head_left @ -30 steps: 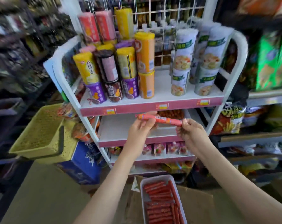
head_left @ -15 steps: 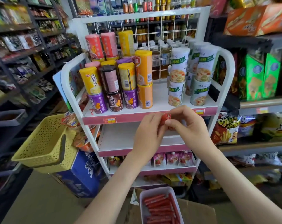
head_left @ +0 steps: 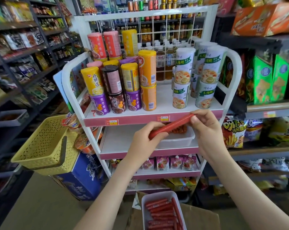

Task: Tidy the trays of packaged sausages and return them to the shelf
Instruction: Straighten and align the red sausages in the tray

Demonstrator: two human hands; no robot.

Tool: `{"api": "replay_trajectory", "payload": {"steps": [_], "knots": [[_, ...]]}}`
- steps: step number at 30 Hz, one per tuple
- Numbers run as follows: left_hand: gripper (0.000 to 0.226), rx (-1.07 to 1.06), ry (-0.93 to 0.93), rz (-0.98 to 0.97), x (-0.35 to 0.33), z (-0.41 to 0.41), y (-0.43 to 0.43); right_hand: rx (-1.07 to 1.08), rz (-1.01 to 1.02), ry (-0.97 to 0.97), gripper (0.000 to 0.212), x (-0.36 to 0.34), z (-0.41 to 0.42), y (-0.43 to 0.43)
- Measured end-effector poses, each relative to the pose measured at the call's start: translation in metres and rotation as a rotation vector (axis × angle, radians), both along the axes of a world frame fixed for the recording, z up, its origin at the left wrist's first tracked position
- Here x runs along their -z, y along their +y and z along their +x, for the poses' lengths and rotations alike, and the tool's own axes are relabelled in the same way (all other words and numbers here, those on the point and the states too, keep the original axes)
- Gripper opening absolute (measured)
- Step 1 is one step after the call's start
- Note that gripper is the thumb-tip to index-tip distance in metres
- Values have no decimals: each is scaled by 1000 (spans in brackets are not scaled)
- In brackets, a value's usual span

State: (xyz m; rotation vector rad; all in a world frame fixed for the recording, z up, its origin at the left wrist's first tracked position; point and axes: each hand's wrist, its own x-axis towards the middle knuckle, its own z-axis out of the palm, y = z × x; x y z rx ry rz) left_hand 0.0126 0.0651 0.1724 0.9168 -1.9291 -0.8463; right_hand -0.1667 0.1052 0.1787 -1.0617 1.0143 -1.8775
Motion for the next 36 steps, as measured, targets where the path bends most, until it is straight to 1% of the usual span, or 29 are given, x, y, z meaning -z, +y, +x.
{"api": "replay_trajectory", "payload": {"steps": [2, 4, 5, 7, 9, 11, 12, 13, 15, 16, 18, 20, 21, 23, 27, 29, 31, 33, 36], "knots": [[17, 19, 168, 141, -2, 6, 2, -64, 41, -195, 28, 8, -4, -5], [17, 43, 350, 228, -3, 8, 5, -102, 74, -298, 35, 16, -5, -10], [18, 50, 419, 243, -3, 8, 6, -126, 86, -335, 33, 19, -5, -12], [21, 58, 509, 250, -3, 6, 8, -160, 121, -371, 21, 26, -3, -16], [19, 47, 530, 223, -4, 3, 10, -205, 152, -356, 17, 31, 0, -18], [19, 30, 505, 169, -6, 0, 10, -252, 187, -275, 14, 35, 3, -18], [19, 23, 484, 139, -7, -2, 9, -253, 209, -200, 12, 37, 4, -18], [18, 16, 459, 109, -8, -3, 9, -236, 241, -91, 10, 40, 5, -19], [16, 0, 387, 39, -6, -4, 7, -161, 302, 200, 10, 40, 7, -20], [16, -15, 339, -15, -4, -4, 6, -150, 301, 325, 16, 38, 8, -20], [21, -51, 255, -142, -1, -5, 5, -171, 225, 547, 32, 31, 15, -19], [25, -79, 203, -234, 0, -6, 6, -160, 139, 708, 39, 24, 24, -18], [26, -84, 186, -262, 0, -7, 7, -132, 110, 742, 38, 22, 28, -18], [27, -83, 172, -298, 0, -7, 9, -65, 74, 741, 36, 21, 32, -18], [29, -49, 185, -340, 4, -5, 10, -7, 19, 753, 38, 24, 34, -16], [32, -23, 205, -312, 4, -4, 12, -5, -2, 727, 42, 24, 35, -14], [39, 3, 228, -244, 3, -3, 15, -48, -2, 622, 45, 23, 38, -10], [47, 26, 214, -195, 6, -3, 16, -139, 34, 387, 47, 22, 37, -9], [55, 37, 69, -154, 18, 3, 14, -341, 118, -131, 51, 24, 33, -10]]}}
